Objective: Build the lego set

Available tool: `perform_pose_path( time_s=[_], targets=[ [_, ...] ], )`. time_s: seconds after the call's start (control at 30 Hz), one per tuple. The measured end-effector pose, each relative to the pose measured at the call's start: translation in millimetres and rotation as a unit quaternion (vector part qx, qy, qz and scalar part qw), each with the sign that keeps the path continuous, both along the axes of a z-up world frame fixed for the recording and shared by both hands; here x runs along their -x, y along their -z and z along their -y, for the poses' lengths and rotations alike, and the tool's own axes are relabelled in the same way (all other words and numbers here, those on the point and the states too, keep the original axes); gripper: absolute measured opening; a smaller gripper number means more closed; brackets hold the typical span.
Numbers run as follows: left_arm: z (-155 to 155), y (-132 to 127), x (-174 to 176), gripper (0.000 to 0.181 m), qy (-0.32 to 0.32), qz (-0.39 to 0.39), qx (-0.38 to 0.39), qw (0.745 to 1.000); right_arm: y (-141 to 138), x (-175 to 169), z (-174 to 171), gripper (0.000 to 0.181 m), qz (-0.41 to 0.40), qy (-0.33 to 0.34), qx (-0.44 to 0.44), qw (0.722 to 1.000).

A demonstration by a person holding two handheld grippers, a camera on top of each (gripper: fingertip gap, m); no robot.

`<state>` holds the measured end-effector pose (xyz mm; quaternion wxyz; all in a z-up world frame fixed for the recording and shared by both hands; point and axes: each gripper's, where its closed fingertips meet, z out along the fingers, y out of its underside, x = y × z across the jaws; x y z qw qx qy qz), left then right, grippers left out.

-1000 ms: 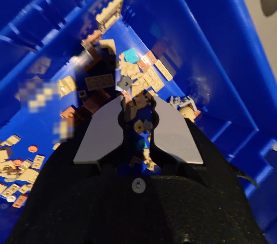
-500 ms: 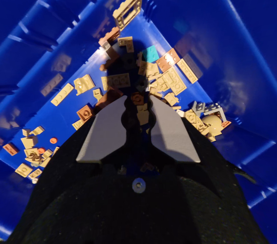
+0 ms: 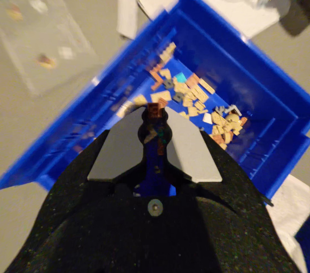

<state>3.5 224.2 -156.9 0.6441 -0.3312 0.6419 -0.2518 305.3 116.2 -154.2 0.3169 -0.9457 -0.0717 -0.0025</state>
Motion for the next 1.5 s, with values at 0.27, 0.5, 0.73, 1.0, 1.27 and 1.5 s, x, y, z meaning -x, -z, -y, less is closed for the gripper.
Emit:
perform_pose_path(
  time_s=[0.27, 0.5, 0.73, 1.0, 1.27, 1.5],
  targets=[
    [15.2, -9.3, 1.3, 0.009, 0.02, 0.008, -0.035, 0.999, -150.3, 153.0, 25.9, 0.015, -0.308, -0.099, -0.349, 0.88],
    [28.9, -17.3, 12.7, 0.009, 0.032, 0.025, -0.052, 0.998, -153.6, 200.9, 27.6, 0.015, -0.425, -0.098, -0.381, 0.815],
    [26.9, -17.9, 26.2, 0.009, 0.023, 0.035, -0.044, 0.998, -76.4, 268.5, -3.4, 0.015, -0.187, -0.113, -0.243, 0.945],
    [-0.2, -9.9, 33.6, 0.009, -0.019, 0.014, -0.023, 0.999, 19.3, 345.0, -20.9, 0.015, 0.001, -0.201, -0.07, 0.977],
    [1.9, -4.8, 33.7, 0.009, -0.014, 0.003, -0.025, 1.0, 82.5, 348.2, -18.0, 0.015, 0.029, -0.18, 0.034, 0.983],
    [11.5, 14.6, 29.8, 0.011, 0.016, -0.048, -0.025, 0.998, 85.0, 345.2, -17.6, 0.019, 0.015, -0.169, 0.028, 0.985]
  ],
)
